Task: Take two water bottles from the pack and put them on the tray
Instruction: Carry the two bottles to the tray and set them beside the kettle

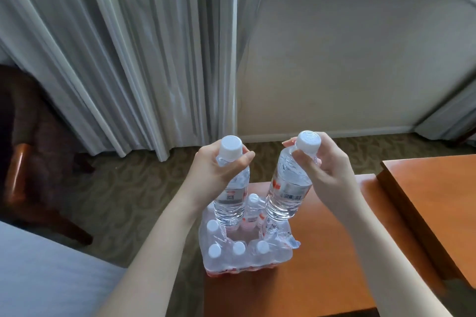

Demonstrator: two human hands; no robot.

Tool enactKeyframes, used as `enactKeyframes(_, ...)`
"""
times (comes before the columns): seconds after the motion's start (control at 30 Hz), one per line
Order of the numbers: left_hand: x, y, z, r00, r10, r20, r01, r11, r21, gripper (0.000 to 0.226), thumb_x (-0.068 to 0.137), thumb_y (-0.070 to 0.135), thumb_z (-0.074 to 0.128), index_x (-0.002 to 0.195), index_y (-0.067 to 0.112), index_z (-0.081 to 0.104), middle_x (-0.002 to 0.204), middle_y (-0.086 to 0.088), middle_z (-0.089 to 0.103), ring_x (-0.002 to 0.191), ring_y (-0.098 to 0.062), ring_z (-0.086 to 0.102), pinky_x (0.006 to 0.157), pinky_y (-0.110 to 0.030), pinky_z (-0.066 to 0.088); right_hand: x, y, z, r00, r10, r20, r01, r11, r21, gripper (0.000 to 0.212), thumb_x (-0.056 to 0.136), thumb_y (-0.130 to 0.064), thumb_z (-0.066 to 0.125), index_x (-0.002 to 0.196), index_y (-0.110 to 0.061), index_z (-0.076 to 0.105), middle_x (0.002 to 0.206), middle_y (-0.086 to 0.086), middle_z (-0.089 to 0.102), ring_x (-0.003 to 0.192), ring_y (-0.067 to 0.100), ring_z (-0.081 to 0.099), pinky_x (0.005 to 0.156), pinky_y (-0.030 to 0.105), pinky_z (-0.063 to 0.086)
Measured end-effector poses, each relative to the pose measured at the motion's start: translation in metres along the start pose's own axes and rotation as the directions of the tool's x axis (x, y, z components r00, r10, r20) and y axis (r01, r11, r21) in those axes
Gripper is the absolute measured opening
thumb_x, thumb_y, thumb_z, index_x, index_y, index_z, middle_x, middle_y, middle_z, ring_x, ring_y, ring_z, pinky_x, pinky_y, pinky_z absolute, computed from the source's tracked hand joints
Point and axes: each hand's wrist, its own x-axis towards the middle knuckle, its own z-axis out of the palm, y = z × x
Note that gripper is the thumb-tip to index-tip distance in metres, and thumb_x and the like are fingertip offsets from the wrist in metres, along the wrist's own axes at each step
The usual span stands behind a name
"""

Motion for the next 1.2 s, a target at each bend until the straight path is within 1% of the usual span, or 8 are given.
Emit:
enactKeyframes(0.2, 0.011, 0.032, 0.022, 0.991, 0.079, 0.112, -0.079, 0.997, -0.005, 0.018, 0.084, 0.024, 0.069, 0.081, 0.006, 0.066, 0.071, 0.003, 0.063, 0.066, -0.007, 0.058, 0.063, -0.017, 0.048, -0.010, -0.022, -0.026, 0.999, -0.016, -0.051, 0.010, 0.992, -0.127, 0.030, 0.088, -0.041, 0.050, 0.101, -0.015, 0.056, 0.093, -0.009, 0.066, 0.091, 0.012, 0.063, 0.086, 0.044, 0.052)
enactKeyframes(0.43, 0.020, 0.076, 0.080, 0.955, 0.175, 0.241, -0.172, 0.985, -0.036, 0.021, 0.084, 0.026, 0.069, 0.082, 0.006, 0.066, 0.071, 0.003, 0.062, 0.064, -0.007, 0.057, 0.059, -0.012, 0.045, -0.033, -0.040, -0.093, 0.983, -0.047, -0.177, 0.010, 0.979, -0.204, 0.031, 0.088, -0.036, 0.049, 0.103, -0.009, 0.055, 0.094, 0.001, 0.068, 0.089, 0.014, 0.065, 0.083, 0.041, 0.053)
enactKeyframes(0.57, 0.014, 0.101, 0.130, 0.928, 0.202, 0.313, -0.198, 0.979, -0.045, 0.029, 0.077, 0.034, 0.067, 0.082, 0.005, 0.066, 0.081, -0.012, 0.069, 0.070, -0.012, 0.061, 0.066, -0.024, 0.049, -0.056, -0.040, -0.146, 0.958, -0.068, -0.279, -0.002, 0.970, -0.245, 0.034, 0.087, -0.038, 0.049, 0.102, -0.008, 0.056, 0.094, -0.001, 0.068, 0.088, 0.011, 0.065, 0.082, 0.033, 0.052)
enactKeyframes(0.8, -0.015, 0.151, 0.247, 0.856, 0.267, 0.443, -0.258, 0.963, -0.081, 0.024, 0.083, 0.025, 0.070, 0.084, 0.002, 0.066, 0.078, -0.012, 0.068, 0.066, -0.010, 0.060, 0.062, -0.018, 0.050, -0.124, -0.030, -0.260, 0.894, -0.053, -0.446, -0.050, 0.975, -0.218, 0.040, 0.084, -0.044, 0.052, 0.101, -0.008, 0.056, 0.092, 0.003, 0.068, 0.088, 0.017, 0.066, 0.082, 0.041, 0.054)
enactKeyframes(0.9, -0.036, 0.175, 0.307, 0.816, 0.299, 0.494, -0.279, 0.953, -0.116, 0.022, 0.085, 0.021, 0.069, 0.086, -0.001, 0.067, 0.075, -0.004, 0.065, 0.063, -0.008, 0.059, 0.057, -0.013, 0.048, -0.163, -0.029, -0.315, 0.871, -0.048, -0.489, -0.076, 0.970, -0.230, 0.038, 0.085, -0.043, 0.051, 0.101, -0.009, 0.054, 0.090, 0.006, 0.066, 0.083, 0.011, 0.064, 0.077, 0.028, 0.052)
enactKeyframes(0.97, -0.051, 0.189, 0.347, 0.786, 0.320, 0.529, -0.303, 0.945, -0.121, 0.026, 0.083, 0.027, 0.069, 0.085, 0.002, 0.068, 0.076, -0.006, 0.065, 0.065, -0.010, 0.059, 0.060, -0.018, 0.049, -0.189, -0.030, -0.352, 0.861, -0.042, -0.506, -0.099, 0.964, -0.248, 0.037, 0.085, -0.041, 0.051, 0.101, -0.007, 0.054, 0.090, 0.010, 0.065, 0.082, 0.014, 0.062, 0.076, 0.027, 0.050)
enactKeyframes(1.1, -0.082, 0.216, 0.426, 0.712, 0.361, 0.602, -0.349, 0.926, -0.143, 0.041, 0.072, 0.048, 0.065, 0.083, 0.009, 0.070, 0.081, -0.013, 0.070, 0.069, -0.013, 0.062, 0.067, -0.030, 0.051, -0.243, -0.032, -0.423, 0.824, -0.026, -0.566, -0.152, 0.953, -0.264, 0.043, 0.085, -0.046, 0.052, 0.105, -0.008, 0.054, 0.096, 0.010, 0.067, 0.092, 0.024, 0.064, 0.085, 0.042, 0.051)
enactKeyframes(1.2, -0.106, 0.238, 0.486, 0.651, 0.395, 0.648, -0.372, 0.910, -0.181, 0.038, 0.075, 0.044, 0.068, 0.084, 0.007, 0.070, 0.087, -0.017, 0.072, 0.069, -0.010, 0.063, 0.067, -0.027, 0.050, -0.288, -0.034, -0.471, 0.778, -0.011, -0.629, -0.195, 0.946, -0.258, 0.041, 0.088, -0.048, 0.052, 0.106, -0.011, 0.054, 0.096, 0.003, 0.068, 0.093, 0.016, 0.065, 0.086, 0.033, 0.051)
